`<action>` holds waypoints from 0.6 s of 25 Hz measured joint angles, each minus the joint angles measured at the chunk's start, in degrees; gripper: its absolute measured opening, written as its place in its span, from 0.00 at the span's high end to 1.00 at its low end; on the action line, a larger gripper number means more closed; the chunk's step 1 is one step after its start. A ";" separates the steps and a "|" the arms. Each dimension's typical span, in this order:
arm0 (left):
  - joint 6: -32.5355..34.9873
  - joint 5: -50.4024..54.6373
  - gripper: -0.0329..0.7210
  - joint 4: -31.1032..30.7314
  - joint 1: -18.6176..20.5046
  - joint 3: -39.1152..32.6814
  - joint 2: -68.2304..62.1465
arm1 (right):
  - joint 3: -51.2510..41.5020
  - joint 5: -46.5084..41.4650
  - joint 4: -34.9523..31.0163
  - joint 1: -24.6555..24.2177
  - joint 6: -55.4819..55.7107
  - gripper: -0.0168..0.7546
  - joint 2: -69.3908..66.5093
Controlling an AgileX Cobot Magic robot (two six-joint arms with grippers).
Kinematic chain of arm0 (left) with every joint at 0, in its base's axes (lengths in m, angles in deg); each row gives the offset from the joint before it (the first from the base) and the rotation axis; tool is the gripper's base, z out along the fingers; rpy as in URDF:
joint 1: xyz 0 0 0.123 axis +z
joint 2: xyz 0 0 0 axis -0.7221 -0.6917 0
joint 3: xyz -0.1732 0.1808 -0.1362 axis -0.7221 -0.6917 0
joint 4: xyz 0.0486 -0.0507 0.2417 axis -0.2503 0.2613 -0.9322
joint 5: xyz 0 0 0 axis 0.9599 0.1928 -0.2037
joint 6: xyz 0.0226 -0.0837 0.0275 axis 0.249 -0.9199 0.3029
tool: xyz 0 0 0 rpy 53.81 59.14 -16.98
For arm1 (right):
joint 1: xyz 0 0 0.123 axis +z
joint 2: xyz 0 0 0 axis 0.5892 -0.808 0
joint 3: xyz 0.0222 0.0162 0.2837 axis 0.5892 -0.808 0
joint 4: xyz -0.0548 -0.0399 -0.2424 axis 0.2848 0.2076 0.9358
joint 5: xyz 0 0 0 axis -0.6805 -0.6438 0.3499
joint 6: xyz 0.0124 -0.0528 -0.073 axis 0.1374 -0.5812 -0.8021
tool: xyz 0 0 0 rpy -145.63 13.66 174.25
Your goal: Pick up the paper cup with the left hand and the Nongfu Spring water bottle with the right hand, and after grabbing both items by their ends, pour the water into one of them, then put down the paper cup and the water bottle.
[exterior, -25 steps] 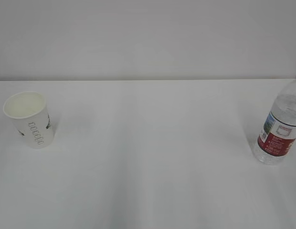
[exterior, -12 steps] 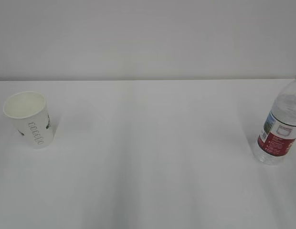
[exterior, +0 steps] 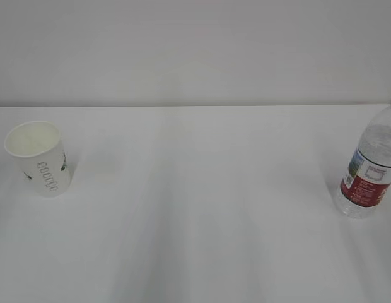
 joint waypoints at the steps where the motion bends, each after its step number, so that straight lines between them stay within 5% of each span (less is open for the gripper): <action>1: 0.00 -0.67 0.18 0.00 0.00 0.00 -0.70 | 0.00 0.47 0.00 0.00 0.00 0.29 -0.55; 15: 0.00 -8.15 0.18 -0.42 0.00 0.00 -8.04 | 0.00 8.24 0.43 0.00 -0.12 0.29 -8.31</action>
